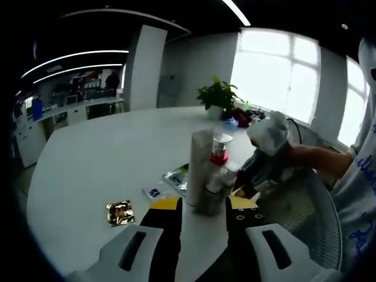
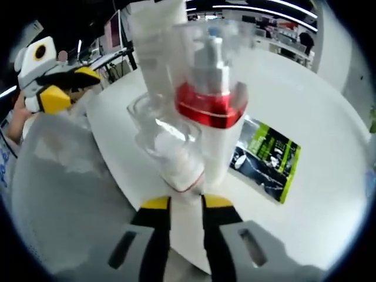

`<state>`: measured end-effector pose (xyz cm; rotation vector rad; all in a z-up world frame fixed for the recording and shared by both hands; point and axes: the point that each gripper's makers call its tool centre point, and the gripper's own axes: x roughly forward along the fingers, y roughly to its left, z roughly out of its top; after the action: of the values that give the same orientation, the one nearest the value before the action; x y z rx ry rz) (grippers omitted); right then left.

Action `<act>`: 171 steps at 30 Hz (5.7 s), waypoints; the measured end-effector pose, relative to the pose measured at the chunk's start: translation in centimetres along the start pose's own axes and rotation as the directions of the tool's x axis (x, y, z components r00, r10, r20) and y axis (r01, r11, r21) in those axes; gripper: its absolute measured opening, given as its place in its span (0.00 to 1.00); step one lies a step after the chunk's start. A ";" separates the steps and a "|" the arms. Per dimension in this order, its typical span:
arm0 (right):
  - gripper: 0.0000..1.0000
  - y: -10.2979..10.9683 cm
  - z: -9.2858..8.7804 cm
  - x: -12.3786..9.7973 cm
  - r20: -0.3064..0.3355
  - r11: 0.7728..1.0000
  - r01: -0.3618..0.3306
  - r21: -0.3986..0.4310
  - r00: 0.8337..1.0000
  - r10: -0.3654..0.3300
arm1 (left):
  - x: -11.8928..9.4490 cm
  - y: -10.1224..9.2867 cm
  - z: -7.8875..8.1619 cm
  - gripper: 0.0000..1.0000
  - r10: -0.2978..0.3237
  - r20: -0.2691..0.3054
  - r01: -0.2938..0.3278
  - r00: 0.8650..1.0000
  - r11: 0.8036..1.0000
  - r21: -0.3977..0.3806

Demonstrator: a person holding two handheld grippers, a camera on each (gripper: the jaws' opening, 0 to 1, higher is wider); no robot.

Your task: Arrange the skincare products in the storage area until every visible bottle or jar stands upright without overlapping.

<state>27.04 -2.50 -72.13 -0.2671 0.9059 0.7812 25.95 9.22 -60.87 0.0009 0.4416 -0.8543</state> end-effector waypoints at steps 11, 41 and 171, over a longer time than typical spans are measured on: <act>0.17 -0.3 0.6 -0.1 0.025 1.000 0.011 0.007 1.000 -0.011 | 0.0 0.1 -0.2 0.26 0.005 0.000 -0.005 1.000 1.000 -0.009; 0.16 -0.8 0.9 0.1 0.041 0.999 0.032 0.021 0.999 -0.033 | -0.2 0.2 -0.6 0.25 0.013 -0.002 -0.013 1.000 1.000 -0.023; 0.99 -8.0 1.4 -6.8 0.092 0.978 0.191 0.082 0.976 -0.198 | -2.1 8.6 -1.4 0.97 0.235 -0.159 -0.221 0.959 0.970 0.103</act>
<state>31.06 -10.75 -66.74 -0.2464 0.7987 0.5735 30.49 16.72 -62.81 0.2007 0.5538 -0.6462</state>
